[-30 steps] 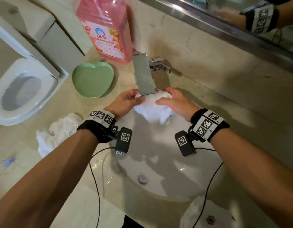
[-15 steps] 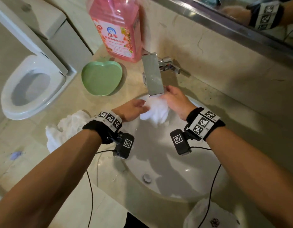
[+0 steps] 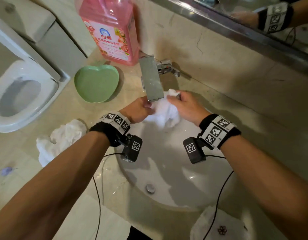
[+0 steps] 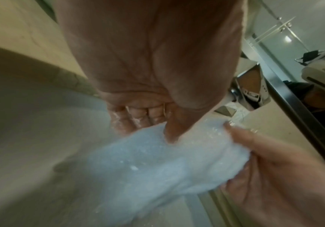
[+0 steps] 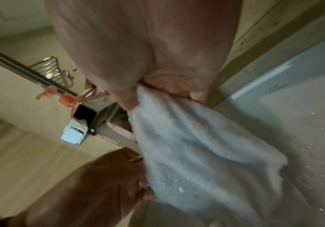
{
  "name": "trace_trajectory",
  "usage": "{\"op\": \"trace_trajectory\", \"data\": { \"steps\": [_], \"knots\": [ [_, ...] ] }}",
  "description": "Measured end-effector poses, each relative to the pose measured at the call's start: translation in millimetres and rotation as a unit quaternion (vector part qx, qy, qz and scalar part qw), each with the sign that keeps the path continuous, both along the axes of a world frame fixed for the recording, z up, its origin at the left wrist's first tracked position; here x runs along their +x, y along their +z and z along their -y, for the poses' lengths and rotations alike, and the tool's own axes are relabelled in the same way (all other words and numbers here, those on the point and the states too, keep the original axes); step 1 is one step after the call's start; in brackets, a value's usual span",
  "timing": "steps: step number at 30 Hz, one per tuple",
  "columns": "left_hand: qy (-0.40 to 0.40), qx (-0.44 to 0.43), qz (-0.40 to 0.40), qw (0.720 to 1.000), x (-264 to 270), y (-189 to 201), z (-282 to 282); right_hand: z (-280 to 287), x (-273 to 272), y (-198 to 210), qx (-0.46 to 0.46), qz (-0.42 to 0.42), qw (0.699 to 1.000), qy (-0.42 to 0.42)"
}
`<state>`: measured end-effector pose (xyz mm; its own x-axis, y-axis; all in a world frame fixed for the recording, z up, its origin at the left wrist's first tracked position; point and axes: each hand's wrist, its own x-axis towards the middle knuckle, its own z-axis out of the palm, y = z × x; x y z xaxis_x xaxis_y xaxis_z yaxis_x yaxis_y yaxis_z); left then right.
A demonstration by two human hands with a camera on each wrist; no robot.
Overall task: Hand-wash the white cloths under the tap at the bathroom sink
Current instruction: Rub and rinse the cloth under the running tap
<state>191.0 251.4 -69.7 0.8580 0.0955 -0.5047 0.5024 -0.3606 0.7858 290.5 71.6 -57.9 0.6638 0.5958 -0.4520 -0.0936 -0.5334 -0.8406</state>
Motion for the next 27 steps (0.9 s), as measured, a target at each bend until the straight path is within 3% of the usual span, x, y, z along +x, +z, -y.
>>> {"op": "trace_trajectory", "data": {
  "steps": [4,7,12,16,20,27],
  "knots": [
    [-0.033,0.026,-0.02,0.999,-9.0,-8.2,0.2,-9.9,2.4,18.6,0.078,-0.039,0.989,-0.119],
    [0.005,0.029,0.012,0.999,-15.1,-5.8,-5.0,-13.6,5.9,23.5,0.112,-0.066,0.977,-0.171],
    [0.047,0.023,0.116,0.992,-16.3,9.1,-15.8,-15.7,-5.7,4.6,-0.01,-0.034,0.999,-0.002],
    [0.042,-0.013,0.119,0.992,-16.4,19.9,-23.7,-31.1,-23.1,-7.6,-0.021,0.026,0.996,0.081],
    [0.071,-0.022,0.04,0.996,-24.6,10.9,-32.4,-38.9,-16.8,-6.6,-0.008,-0.041,0.999,-0.002],
    [0.066,0.002,-0.006,0.998,-18.2,-16.5,-15.4,-17.1,-2.4,-3.1,0.034,-0.021,0.989,-0.14]
  ]
}}
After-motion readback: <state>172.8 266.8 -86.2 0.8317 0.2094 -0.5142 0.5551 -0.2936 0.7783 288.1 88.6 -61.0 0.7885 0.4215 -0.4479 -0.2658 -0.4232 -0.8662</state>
